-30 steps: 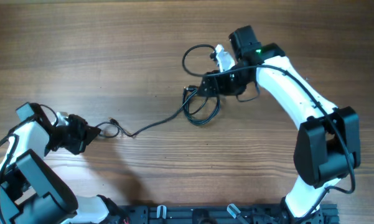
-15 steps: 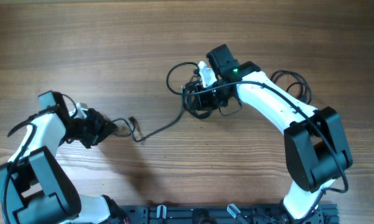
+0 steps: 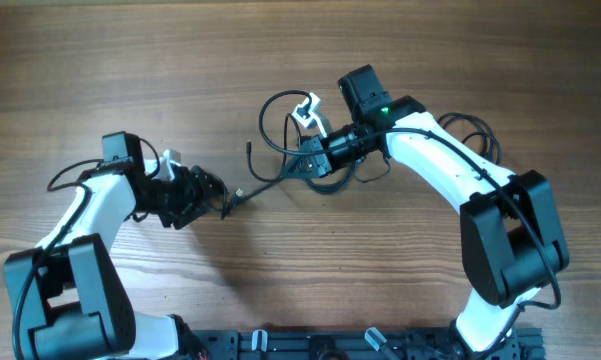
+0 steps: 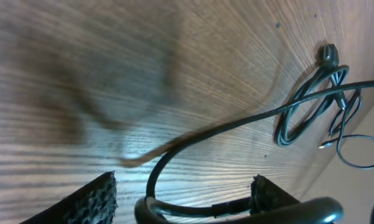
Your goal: Untangle cables
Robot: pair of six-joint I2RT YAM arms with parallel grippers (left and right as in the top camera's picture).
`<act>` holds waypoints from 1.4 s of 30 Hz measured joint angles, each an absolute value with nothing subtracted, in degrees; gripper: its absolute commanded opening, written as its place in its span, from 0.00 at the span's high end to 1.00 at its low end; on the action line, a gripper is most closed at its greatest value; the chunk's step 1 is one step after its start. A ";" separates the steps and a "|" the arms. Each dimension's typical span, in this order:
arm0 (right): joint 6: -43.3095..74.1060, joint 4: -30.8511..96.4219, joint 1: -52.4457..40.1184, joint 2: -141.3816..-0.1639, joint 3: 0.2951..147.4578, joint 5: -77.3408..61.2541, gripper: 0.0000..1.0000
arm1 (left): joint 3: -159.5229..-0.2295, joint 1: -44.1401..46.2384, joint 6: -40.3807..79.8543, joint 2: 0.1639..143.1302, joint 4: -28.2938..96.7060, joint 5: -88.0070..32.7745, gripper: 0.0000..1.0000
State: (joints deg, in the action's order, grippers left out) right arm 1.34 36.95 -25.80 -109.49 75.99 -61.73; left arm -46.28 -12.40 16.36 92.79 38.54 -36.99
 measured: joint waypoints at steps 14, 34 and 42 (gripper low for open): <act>1.58 36.99 -30.30 -109.49 75.99 -58.78 0.96 | -46.17 -12.80 15.42 92.79 33.56 -50.00 0.00; 13.26 28.21 -39.62 -109.49 75.99 -45.41 0.42 | -46.17 -9.80 13.54 92.79 29.50 -66.85 0.26; 13.47 28.62 -40.12 -109.49 75.99 -45.15 0.36 | -46.17 -20.01 18.50 92.79 29.47 -63.42 0.18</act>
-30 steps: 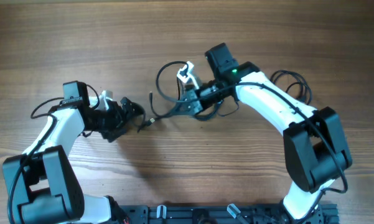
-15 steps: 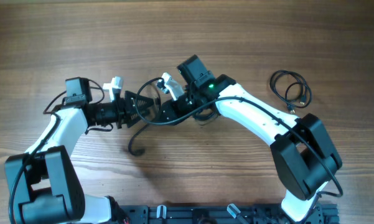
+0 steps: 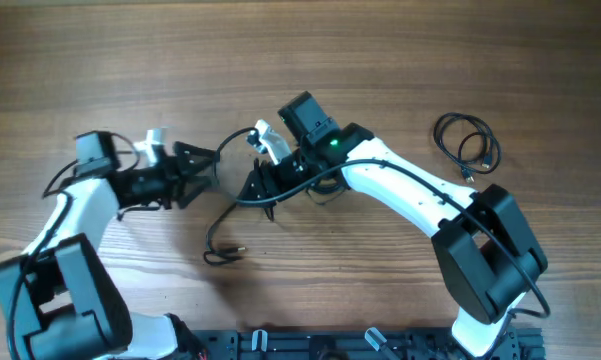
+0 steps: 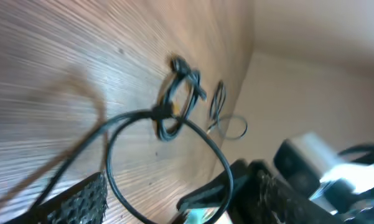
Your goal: Untangle cables
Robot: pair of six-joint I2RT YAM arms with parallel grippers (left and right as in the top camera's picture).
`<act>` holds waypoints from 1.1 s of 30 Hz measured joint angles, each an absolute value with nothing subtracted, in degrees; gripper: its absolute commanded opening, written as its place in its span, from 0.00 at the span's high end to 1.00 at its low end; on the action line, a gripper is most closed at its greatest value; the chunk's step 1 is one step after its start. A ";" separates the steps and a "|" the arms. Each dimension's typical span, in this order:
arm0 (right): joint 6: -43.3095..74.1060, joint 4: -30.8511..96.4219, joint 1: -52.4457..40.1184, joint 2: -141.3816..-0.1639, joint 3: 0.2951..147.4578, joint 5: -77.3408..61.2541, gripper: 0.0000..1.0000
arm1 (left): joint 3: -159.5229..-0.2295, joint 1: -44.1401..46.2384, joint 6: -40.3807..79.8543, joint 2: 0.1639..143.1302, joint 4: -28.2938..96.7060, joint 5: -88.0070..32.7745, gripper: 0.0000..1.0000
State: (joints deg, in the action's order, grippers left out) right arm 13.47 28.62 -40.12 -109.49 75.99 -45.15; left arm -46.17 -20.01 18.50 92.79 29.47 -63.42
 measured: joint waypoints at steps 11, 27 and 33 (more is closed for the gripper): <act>13.69 31.22 -53.23 -109.51 75.99 -36.71 0.25 | -46.17 -29.43 22.22 92.79 35.07 -54.78 0.04; 10.20 25.63 -61.41 -114.10 75.96 -28.23 0.23 | -46.17 -29.43 22.24 92.79 35.18 -49.01 0.00; 3.99 25.23 -61.41 -114.45 75.96 -32.73 0.27 | -46.17 -29.43 22.24 92.79 35.18 -47.81 0.00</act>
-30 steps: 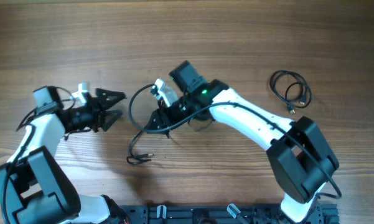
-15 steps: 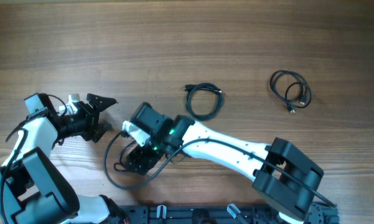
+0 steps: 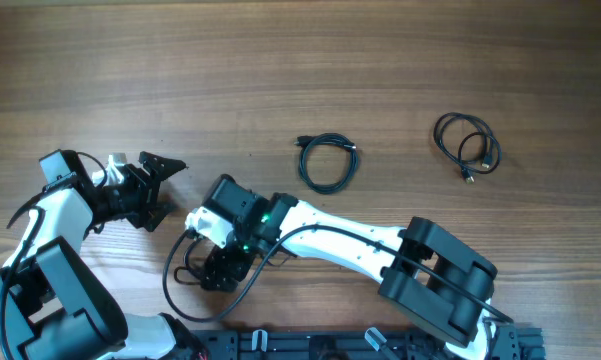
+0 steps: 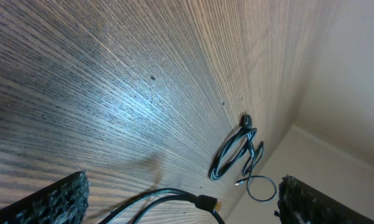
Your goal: Untangle cables
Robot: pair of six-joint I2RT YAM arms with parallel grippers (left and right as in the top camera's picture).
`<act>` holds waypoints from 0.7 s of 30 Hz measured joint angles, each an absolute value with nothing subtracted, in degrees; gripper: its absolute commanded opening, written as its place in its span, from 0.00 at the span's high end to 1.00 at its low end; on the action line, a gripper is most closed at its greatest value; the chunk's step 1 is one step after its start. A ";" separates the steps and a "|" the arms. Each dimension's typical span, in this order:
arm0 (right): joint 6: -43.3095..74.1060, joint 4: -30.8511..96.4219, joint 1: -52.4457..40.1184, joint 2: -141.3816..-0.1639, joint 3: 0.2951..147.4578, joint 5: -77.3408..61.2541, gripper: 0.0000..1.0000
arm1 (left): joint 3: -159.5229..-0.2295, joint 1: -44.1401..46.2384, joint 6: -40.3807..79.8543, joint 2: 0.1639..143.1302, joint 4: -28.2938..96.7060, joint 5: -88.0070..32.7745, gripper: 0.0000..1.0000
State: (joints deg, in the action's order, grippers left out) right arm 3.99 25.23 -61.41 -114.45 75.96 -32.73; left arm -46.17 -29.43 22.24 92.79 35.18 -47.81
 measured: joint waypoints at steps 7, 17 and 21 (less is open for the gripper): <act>7.60 24.73 -59.96 -114.43 76.60 -31.35 0.96 | -46.17 -29.43 22.22 92.79 35.18 -47.79 0.11; 9.02 33.36 -46.63 -104.86 79.83 -42.04 0.96 | -46.17 -29.43 22.83 92.79 35.16 -47.72 0.61; 8.99 33.82 -38.94 -93.47 80.88 -45.21 0.96 | -46.17 -29.43 22.83 92.79 35.16 -47.70 0.60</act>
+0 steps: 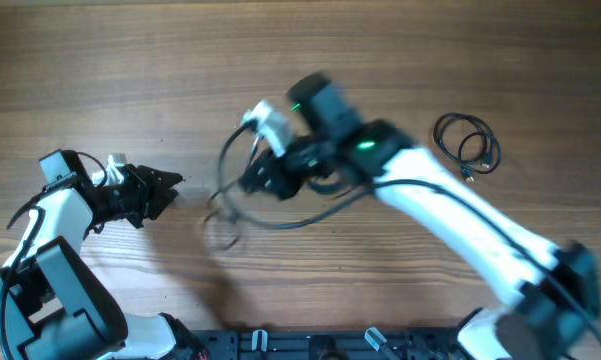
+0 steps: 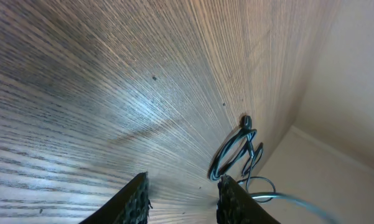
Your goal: Untangle cables
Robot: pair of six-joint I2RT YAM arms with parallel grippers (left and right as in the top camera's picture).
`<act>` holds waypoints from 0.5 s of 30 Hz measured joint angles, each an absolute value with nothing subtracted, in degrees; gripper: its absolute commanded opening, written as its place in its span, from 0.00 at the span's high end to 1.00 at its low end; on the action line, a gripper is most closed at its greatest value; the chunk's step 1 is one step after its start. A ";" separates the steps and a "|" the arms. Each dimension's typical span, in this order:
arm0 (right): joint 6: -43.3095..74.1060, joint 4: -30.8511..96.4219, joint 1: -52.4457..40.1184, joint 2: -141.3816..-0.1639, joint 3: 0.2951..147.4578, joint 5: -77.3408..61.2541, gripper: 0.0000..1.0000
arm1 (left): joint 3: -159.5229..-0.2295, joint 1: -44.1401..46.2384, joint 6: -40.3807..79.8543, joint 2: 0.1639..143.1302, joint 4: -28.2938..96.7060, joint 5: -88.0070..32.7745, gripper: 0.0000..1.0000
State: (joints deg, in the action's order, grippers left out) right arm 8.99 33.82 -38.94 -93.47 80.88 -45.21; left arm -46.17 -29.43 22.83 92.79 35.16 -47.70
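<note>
My right gripper (image 1: 264,176) is blurred in the overhead view, raised over the table's middle and shut on a long black cable (image 1: 223,186), which hangs from it in loose loops. One small coiled cable (image 2: 231,154) lies flat on the wood in the left wrist view; the right arm covers it from overhead. A second coil (image 1: 466,140) lies at the right. My left gripper (image 1: 170,183) stays at the far left, well clear of the cable, its fingers (image 2: 137,199) apart by a narrow gap with nothing between them.
The wooden table (image 1: 100,60) carries nothing besides the cables. The white right arm (image 1: 450,205) stretches across the middle from the lower right. A dark rail (image 1: 310,345) runs along the front edge.
My right gripper has gone from low at the front left up to the middle, taking the black cable with it. The left gripper's fingers have narrowed; that arm has stayed put.
First both grippers held the tangle, right at the middle, left on a cable end. Then they stood close together with a loop between them. Later the left was open and empty at the far left, the right low with the cable; now the cable hangs lifted mid-table.
</note>
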 measured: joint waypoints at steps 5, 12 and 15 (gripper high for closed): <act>8.99 33.67 -27.79 -84.88 81.28 -48.05 0.96 | -46.17 -29.43 22.83 92.79 35.22 -46.44 0.59; 9.19 34.72 -2.31 -76.84 81.34 -48.90 0.96 | -46.17 -29.43 22.83 92.79 35.38 -45.80 0.59; 9.87 39.16 6.26 -76.64 81.47 -46.37 0.96 | -46.17 -29.43 22.83 92.79 35.38 -45.65 0.59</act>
